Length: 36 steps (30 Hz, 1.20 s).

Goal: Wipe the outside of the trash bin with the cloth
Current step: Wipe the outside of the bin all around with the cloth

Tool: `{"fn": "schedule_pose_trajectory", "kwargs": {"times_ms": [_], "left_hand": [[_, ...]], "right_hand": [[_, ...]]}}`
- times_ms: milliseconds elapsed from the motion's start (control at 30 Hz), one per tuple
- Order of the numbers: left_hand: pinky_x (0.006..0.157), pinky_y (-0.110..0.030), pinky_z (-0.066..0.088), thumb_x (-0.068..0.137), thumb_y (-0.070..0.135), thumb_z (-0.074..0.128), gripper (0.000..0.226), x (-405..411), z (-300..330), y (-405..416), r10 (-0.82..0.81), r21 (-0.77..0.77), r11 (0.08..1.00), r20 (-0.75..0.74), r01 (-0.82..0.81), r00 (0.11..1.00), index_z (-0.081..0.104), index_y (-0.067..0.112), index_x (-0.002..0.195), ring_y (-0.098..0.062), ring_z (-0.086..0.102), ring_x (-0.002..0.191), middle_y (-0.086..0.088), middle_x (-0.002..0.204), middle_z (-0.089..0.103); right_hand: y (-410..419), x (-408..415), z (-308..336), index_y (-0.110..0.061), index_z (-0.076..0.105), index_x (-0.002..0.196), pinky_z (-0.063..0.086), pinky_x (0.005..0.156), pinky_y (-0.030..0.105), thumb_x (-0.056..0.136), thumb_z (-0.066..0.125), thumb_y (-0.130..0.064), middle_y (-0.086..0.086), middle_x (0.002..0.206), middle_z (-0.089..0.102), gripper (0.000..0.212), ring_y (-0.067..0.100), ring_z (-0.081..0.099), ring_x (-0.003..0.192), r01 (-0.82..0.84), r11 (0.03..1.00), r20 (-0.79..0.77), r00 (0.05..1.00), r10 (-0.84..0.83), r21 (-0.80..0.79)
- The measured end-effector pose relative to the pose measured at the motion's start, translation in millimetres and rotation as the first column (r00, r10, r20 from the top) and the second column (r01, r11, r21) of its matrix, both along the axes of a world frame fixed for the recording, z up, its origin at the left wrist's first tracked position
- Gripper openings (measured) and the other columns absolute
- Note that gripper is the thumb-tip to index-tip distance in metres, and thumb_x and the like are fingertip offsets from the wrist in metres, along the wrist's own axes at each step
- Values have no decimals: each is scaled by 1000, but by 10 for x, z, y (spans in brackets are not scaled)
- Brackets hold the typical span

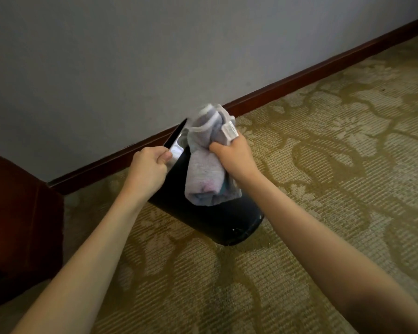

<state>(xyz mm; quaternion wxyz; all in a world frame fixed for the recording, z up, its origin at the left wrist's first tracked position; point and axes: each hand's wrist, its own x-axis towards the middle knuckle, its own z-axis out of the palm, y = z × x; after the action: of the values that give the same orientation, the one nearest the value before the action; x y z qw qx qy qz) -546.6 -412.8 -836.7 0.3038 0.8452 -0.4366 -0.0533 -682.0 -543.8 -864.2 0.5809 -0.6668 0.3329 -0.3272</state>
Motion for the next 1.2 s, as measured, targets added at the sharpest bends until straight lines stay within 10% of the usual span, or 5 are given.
{"fn": "schedule_pose_trajectory", "kwargs": {"times_ms": [233, 433, 900, 1200], "left_hand": [[57, -21, 35, 98, 25, 43, 33, 240, -105, 330, 145, 0, 989, -62, -145, 987, 57, 22, 68, -4, 56, 67, 2, 71, 60], [60, -21, 36, 97, 20, 44, 32, 226, -193, 614, 80, -18, 996, -106, -82, 991, 57, 26, 69, 8, 57, 71, 6, 71, 62], [60, -18, 42, 96, 16, 46, 27, -83, -224, 835, 24, -110, 993, -160, -41, 987, 59, 22, 74, -8, 56, 67, -1, 72, 60], [67, -20, 38, 97, 22, 43, 26, 131, -305, 1064, 31, -78, 995, -283, -55, 959, 63, 34, 86, 10, 57, 82, 10, 85, 66]], "right_hand": [[-309, -805, -708, -2, 60, 96, 50, 54, 29, 83, 62, -10, 8, 80, 64, 15, 22, 62, 72, 87, 971, -294, 956, -19, 222], [-218, -888, -665, -18, 61, 83, 47, 59, 29, 73, 66, -18, -1, 76, 64, 11, 16, 61, 71, -108, 994, -452, 886, 100, 8], [-101, 41, -10, -13, 61, 76, 48, 51, 22, 77, 63, -7, 0, 71, 62, 7, 14, 60, 65, -76, 986, -85, 992, 90, 146], [-358, -952, -712, -5, 64, 83, 44, 58, 31, 76, 66, -9, 9, 75, 65, 8, 22, 58, 70, -20, 1000, -529, 848, 26, 18]]}}
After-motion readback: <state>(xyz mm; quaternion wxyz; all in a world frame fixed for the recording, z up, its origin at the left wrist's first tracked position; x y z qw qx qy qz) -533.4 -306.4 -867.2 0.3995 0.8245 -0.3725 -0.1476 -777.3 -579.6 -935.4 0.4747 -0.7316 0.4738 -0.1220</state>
